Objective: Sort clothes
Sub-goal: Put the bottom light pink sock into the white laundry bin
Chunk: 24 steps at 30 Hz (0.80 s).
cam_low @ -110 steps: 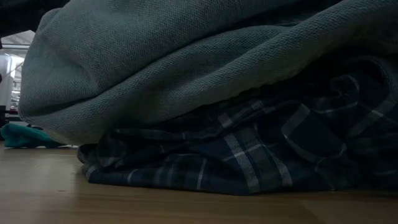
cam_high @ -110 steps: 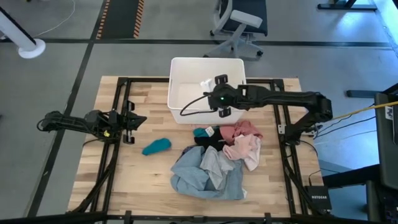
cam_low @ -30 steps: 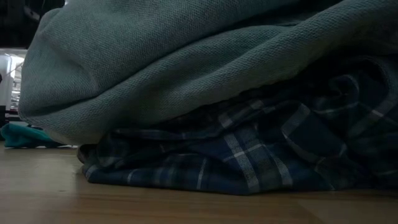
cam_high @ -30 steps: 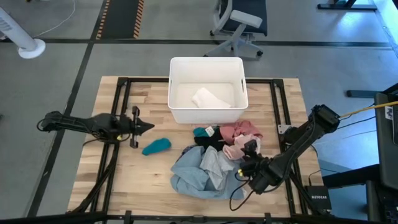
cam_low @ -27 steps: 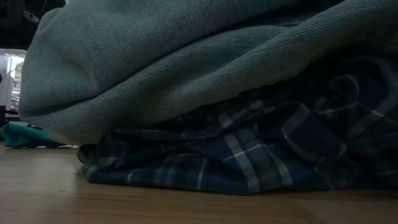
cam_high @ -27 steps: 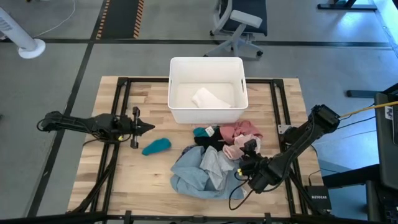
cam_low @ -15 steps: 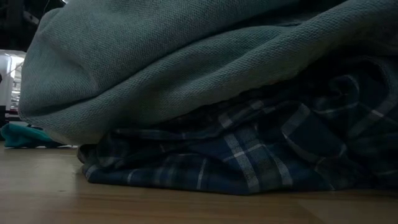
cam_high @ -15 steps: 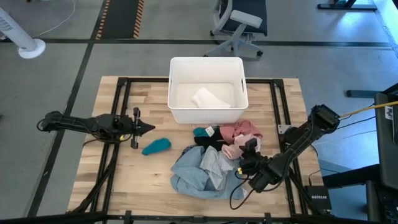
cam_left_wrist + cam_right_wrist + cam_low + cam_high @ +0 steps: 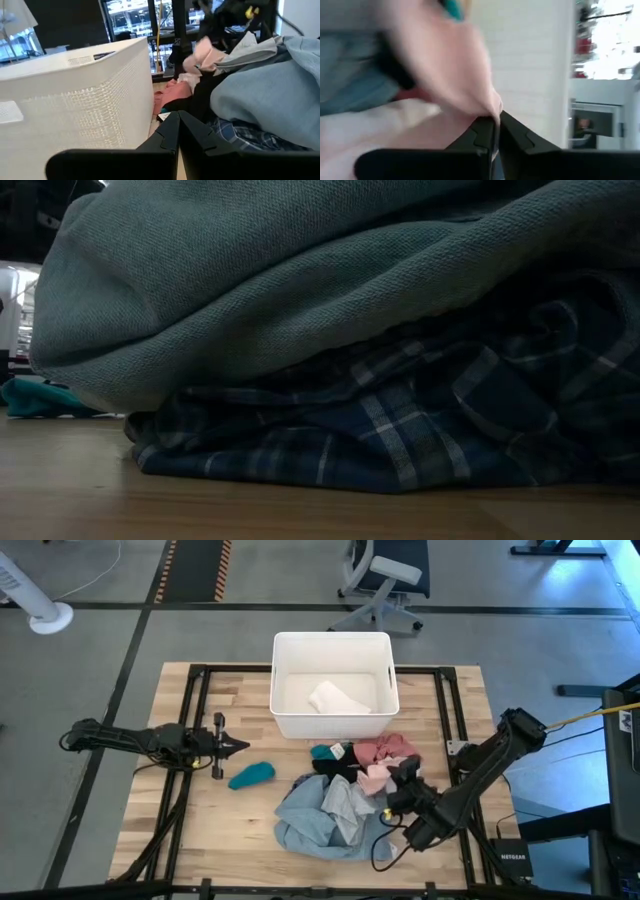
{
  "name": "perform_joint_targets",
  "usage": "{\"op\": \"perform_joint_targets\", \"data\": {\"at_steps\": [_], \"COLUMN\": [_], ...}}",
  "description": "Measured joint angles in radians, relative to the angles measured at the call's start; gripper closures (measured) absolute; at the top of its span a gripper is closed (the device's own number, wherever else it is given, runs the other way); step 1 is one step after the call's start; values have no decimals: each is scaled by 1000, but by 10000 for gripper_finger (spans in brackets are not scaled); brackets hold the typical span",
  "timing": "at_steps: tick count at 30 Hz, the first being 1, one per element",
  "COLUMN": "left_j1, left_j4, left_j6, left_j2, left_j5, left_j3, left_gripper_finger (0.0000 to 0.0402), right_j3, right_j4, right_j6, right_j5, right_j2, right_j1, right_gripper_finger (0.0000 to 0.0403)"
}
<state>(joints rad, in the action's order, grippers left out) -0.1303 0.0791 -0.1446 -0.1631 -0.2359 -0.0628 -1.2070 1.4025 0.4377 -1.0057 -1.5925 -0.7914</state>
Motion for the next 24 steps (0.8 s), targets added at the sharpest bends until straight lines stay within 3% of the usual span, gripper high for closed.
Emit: {"op": "perform_joint_targets", "data": {"at_steps": [5,15,24], "left_j1": [0,0,0], "left_j4": [-9,16,28], "left_j6": [68,96,39], "left_j2": [2,22,67], "left_j5": [0,81,124], "left_j3": [0,53,53], "left_gripper_finger": [400,400,400], "right_j3": [-187,-406,-600], "right_j4": [121,140,130], "right_j6": [-61,-476,-723], "right_j5": [-134,-166,-253], "right_j2": [0,6,15], "right_j1": [27,246,466], "right_gripper_finger": [393,388,377]}}
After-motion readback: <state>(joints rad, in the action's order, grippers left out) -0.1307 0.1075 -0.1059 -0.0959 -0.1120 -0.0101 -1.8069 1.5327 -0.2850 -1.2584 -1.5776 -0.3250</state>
